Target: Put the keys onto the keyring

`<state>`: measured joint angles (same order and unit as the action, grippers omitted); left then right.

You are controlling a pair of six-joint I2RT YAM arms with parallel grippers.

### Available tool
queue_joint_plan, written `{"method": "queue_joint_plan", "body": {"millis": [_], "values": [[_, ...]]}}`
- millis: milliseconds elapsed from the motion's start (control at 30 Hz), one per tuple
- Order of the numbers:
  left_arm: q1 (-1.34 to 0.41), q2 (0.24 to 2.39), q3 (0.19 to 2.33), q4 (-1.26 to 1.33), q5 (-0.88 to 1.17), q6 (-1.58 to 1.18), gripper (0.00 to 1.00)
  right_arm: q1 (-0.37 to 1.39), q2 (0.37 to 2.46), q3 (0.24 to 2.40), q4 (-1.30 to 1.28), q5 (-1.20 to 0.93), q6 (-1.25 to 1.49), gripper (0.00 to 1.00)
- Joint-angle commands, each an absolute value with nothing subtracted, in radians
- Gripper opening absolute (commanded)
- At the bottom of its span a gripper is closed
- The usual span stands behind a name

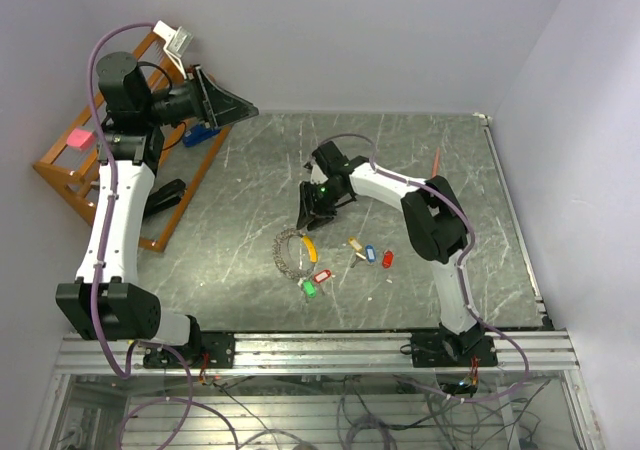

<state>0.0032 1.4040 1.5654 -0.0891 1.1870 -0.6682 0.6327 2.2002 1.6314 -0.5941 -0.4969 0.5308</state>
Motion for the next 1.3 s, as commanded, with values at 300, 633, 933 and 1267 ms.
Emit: {"method": "queue_joint_plan", "body": {"millis": [300, 633, 933, 1267], "values": [[0.015, 1.38, 1.601, -0.23, 1.139, -0.555, 0.58, 0.673, 2.269, 1.692, -0.603, -0.512, 0.598, 0.37], [0.023, 1.371, 1.579, -0.247, 1.116, -0.539, 0.59, 0.677, 2.321, 1.758, -0.596, -0.516, 0.608, 0.18], [0.028, 1.37, 1.575, -0.257, 1.099, -0.528, 0.59, 0.689, 2.347, 1.825, -0.632, -0.538, 0.615, 0.13], [0.033, 1.382, 1.586, -0.334, 1.032, -0.453, 0.6, 0.695, 2.286, 1.778, -0.598, -0.537, 0.55, 0.0]]}}
